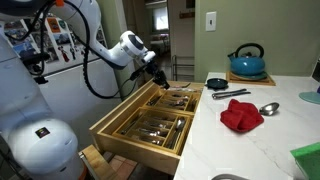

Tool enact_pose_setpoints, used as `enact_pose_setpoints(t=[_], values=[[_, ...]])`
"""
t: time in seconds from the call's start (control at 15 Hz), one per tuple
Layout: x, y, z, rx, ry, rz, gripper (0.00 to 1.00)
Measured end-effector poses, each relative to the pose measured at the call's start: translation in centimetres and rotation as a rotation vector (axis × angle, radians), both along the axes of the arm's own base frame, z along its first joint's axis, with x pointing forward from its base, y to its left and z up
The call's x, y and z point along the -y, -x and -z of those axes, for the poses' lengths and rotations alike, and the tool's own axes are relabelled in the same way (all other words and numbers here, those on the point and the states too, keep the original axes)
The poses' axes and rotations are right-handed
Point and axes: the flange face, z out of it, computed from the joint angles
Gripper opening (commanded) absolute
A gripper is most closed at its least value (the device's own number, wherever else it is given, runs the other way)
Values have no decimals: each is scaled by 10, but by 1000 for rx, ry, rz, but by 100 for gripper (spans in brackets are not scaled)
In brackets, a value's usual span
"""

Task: Put the silver fork from the blue plate on the right side of the open drawer

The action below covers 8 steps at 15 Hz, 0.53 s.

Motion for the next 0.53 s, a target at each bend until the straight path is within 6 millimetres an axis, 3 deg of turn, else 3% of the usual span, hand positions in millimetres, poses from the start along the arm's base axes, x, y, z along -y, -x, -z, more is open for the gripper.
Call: enact_pose_setpoints(t=[0.27,0.53], values=[[-18,16,32,-52,27,2,4],[-23,42,74,-105,50,39,4]])
